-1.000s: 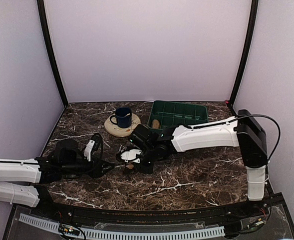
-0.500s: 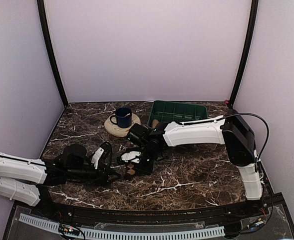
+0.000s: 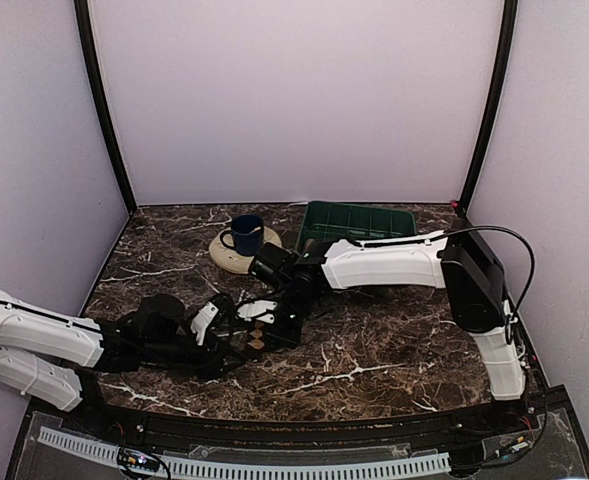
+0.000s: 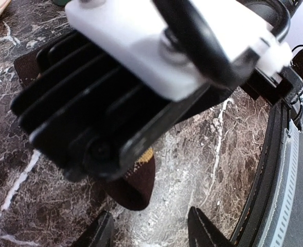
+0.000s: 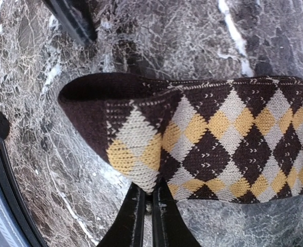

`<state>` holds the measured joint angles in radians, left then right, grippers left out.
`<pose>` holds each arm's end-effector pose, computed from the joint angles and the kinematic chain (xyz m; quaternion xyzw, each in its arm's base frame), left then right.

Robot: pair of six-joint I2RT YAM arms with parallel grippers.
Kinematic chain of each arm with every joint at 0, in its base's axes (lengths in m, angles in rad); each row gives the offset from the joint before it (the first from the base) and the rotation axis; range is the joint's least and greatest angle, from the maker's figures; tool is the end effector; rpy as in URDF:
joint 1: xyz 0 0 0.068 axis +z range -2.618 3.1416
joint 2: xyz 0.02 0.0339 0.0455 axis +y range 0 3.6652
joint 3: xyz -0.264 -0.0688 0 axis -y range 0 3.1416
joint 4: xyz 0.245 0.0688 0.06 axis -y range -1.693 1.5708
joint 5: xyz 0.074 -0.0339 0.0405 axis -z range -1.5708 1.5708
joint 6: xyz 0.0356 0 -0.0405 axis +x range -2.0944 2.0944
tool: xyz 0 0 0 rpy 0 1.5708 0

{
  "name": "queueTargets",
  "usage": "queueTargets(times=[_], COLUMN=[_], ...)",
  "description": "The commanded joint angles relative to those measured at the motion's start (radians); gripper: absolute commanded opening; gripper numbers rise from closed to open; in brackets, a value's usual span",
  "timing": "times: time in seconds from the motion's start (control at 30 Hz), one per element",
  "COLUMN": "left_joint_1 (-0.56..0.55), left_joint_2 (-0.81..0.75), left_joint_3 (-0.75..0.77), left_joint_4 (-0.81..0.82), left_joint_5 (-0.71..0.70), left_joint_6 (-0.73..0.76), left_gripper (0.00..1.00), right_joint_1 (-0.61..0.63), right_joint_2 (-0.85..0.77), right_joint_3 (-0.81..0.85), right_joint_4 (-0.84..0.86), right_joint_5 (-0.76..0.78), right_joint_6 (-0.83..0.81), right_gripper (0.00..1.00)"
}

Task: Roll the socks
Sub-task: Roll the sock at the center of the board.

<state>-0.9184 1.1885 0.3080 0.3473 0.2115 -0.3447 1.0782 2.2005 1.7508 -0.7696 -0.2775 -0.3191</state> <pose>0.1261 -0.1774 0.1524 0.2945 0.8135 -0.3651 0.3438 0.2087 0.4094 0.1728 -0.6457 0.7311 0.1906 0.1104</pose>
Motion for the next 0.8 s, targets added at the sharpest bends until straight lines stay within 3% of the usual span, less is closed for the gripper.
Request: queueTargets(times=[0.0, 0.3, 0.77], left_joint_1=[-0.025, -0.049, -0.053], left_joint_2=[0.019, 0.079, 0.147], left_joint_3=[0.034, 0.059, 0.075], left_joint_4=[0.023, 0.035, 0.088], left_joint_5=[-0.065, -0.101, -0.098], left_joint_6=[0.072, 0.120, 0.106], left_gripper=[0.52, 0.53, 0.43], right_joint_1=[-0.006, -0.006, -0.007], right_joint_2=[0.023, 0.036, 0.041], right_joint_3=[0.037, 0.062, 0.065], right_joint_4=[-0.027, -0.041, -0.054], right_joint_5=[-0.040, -0.056, -0.088], right_joint_6=[0.004, 0.005, 0.007], right_gripper=[0.06, 0.06, 0.06])
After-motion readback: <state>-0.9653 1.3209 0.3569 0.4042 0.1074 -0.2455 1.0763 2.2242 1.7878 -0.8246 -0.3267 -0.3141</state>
